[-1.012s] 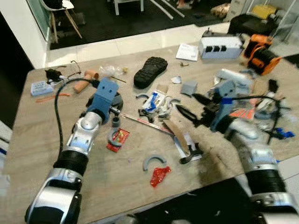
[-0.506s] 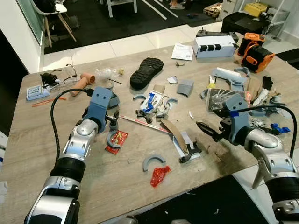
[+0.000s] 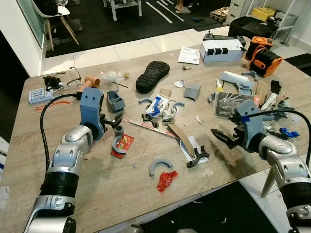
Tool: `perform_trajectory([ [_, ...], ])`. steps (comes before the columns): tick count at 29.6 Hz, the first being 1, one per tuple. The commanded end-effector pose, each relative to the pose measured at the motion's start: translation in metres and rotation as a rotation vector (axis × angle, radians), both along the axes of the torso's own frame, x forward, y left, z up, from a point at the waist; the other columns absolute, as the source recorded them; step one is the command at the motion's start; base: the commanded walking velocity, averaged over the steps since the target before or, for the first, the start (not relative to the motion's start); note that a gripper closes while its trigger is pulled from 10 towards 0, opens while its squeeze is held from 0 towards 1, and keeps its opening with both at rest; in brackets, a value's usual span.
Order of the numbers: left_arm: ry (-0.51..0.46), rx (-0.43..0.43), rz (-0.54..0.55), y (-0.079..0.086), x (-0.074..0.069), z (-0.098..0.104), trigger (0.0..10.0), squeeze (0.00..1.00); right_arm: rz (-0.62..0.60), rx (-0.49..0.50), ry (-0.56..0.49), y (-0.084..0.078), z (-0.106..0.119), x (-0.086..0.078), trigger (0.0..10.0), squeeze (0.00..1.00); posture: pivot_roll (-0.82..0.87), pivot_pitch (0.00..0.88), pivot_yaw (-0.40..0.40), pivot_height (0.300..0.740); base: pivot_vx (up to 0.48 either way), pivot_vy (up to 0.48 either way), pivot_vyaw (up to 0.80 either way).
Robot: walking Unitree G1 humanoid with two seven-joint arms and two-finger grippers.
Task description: Picking trash to rubbish bin
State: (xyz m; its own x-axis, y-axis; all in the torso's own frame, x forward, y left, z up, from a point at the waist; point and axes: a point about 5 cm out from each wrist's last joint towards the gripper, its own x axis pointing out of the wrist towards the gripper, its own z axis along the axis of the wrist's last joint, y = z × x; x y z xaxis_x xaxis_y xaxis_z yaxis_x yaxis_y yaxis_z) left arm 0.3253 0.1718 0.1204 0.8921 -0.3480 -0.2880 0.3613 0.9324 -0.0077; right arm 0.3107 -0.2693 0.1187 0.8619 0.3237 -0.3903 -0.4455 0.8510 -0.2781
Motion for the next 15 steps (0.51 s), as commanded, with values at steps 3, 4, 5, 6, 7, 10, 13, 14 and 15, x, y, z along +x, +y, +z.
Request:
perform_trajectory([
  [3, 0.036, 0.058, -0.038, 0.000, -0.006, -0.005, 10.0, 0.00, 0.091, 0.047, -0.009, 0.010, 0.004, -0.003, 10.0, 0.00, -0.08, 0.000, 0.037, 0.740, 0.000, 0.000, 0.00],
  [4, 0.036, 0.058, -0.038, 0.000, -0.006, -0.005, 10.0, 0.00, 0.091, 0.047, -0.009, 0.010, 0.004, -0.003, 10.0, 0.00, -0.08, 0.000, 0.037, 0.740, 0.000, 0.000, 0.00],
  [5, 0.039, 0.068, -0.043, 0.000, -0.007, -0.005, 10.0, 0.00, 0.149, 0.085, -0.005, 0.016, 0.006, -0.006, 10.0, 0.00, -0.08, 0.000, 0.037, 0.740, 0.000, 0.000, 0.00],
  [6, 0.040, 0.076, -0.045, -0.001, -0.007, -0.006, 10.0, 0.00, 0.204, 0.116, 0.003, 0.021, 0.007, -0.010, 10.0, 0.00, -0.08, 0.000, 0.037, 0.740, 0.000, 0.000, 0.00],
  [7, 0.043, 0.079, -0.045, -0.001, -0.008, -0.006, 10.0, 0.00, 0.248, 0.137, 0.013, 0.025, 0.008, -0.013, 10.0, 0.00, -0.08, 0.000, 0.037, 0.740, 0.000, 0.000, 0.00],
  [10, 0.048, 0.092, -0.050, -0.002, -0.009, -0.007, 10.0, 0.00, 0.344, 0.170, 0.045, 0.032, 0.008, -0.022, 10.0, 0.00, -0.08, 0.000, 0.038, 0.740, 0.000, 0.000, 0.00],
  [13, 0.050, 0.097, -0.053, -0.002, -0.009, -0.007, 10.0, 0.00, 0.384, 0.179, 0.067, 0.034, 0.008, -0.027, 10.0, 0.00, -0.08, 0.000, 0.038, 0.740, 0.000, 0.000, 0.00],
  [14, 0.052, 0.101, -0.056, -0.003, -0.009, -0.008, 10.0, 0.00, 0.407, 0.189, 0.089, 0.035, 0.007, -0.030, 10.0, 0.00, -0.08, 0.000, 0.038, 0.740, 0.000, 0.000, 0.00],
  [15, 0.052, 0.101, -0.056, -0.003, -0.009, -0.008, 10.0, 0.00, 0.407, 0.189, 0.089, 0.035, 0.007, -0.030, 10.0, 0.00, -0.08, 0.000, 0.038, 0.740, 0.000, 0.000, 0.00],
])
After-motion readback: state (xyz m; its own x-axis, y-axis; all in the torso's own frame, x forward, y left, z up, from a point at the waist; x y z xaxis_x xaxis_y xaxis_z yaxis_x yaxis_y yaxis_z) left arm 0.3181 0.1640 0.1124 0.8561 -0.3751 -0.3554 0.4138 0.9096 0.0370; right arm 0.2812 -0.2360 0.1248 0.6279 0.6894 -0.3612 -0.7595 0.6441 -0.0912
